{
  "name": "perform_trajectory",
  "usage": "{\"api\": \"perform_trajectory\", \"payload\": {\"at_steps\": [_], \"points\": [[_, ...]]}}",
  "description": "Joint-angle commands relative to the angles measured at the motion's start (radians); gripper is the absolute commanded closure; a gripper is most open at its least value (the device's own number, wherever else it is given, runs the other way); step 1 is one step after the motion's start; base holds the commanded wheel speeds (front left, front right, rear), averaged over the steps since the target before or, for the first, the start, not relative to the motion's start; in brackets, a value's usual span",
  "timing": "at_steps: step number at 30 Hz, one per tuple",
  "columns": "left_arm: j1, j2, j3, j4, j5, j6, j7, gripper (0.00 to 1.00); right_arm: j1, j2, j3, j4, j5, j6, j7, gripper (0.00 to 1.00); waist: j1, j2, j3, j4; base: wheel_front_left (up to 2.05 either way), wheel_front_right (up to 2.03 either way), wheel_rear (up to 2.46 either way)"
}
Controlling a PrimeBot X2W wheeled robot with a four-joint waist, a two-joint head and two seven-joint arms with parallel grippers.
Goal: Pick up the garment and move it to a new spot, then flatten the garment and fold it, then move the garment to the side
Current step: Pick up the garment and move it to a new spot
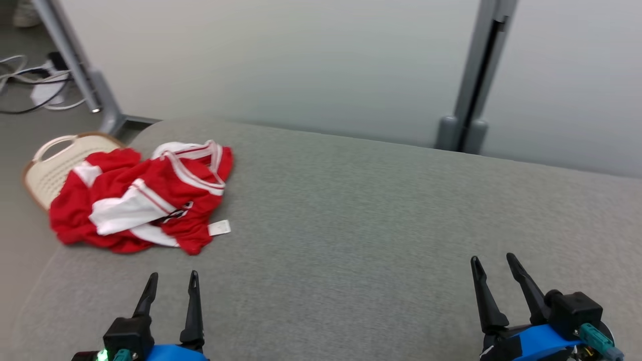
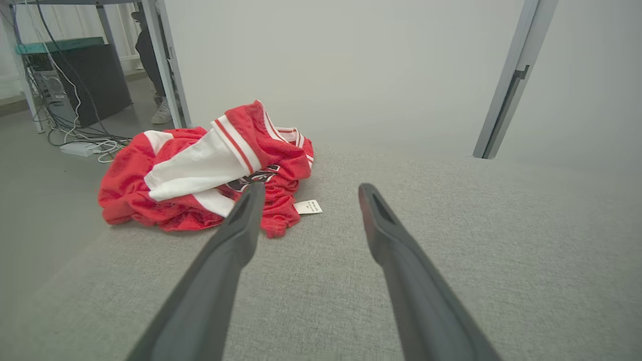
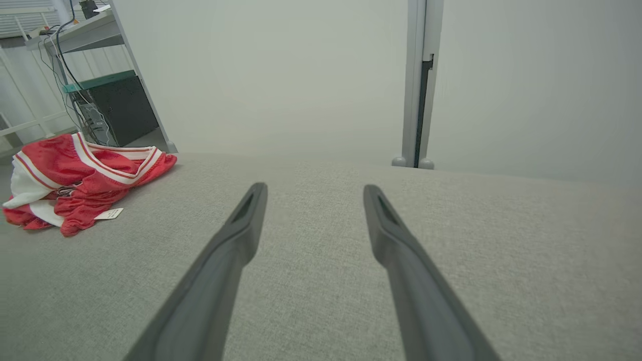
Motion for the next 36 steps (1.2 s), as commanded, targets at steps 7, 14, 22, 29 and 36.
{"api": "perform_trajectory", "payload": {"at_steps": [7, 14, 22, 29, 36], "points": [[0.034, 0.021, 0.015, -0.026, -0.009, 0.021, 0.009, 0.00, 0.010, -0.004, 0.015, 0.010, 0.016, 0.000, -0.008, 0.00, 0.0000, 0.0000, -0.026, 0.196, 0.00, 0.00, 0.00], [0.061, 0.023, 0.032, -0.068, -0.016, 0.050, 0.009, 0.00, -0.021, -0.004, 0.047, 0.017, 0.022, 0.000, -0.004, 0.00, 0.0000, 0.0000, -0.012, 0.275, 0.00, 0.00, 0.00], [0.105, 0.025, 0.059, -0.132, -0.030, 0.091, 0.002, 0.00, -0.070, -0.004, 0.088, 0.042, 0.022, 0.000, 0.001, 0.00, 0.0000, 0.0000, 0.014, 0.291, 0.00, 0.00, 0.00], [0.099, 0.018, 0.064, -0.137, -0.049, 0.091, 0.007, 0.00, -0.081, -0.004, 0.084, 0.059, 0.023, 0.000, -0.007, 0.00, 0.0000, 0.0000, 0.026, 0.295, 0.00, 0.00, 0.00], [-0.007, 0.038, 0.067, -0.142, -0.125, 0.033, 0.115, 0.00, -0.072, -0.004, 0.060, 0.049, 0.020, 0.000, -0.008, 0.00, 0.0000, 0.0000, 0.050, 0.295, 0.00, 0.00, 0.00]]}}
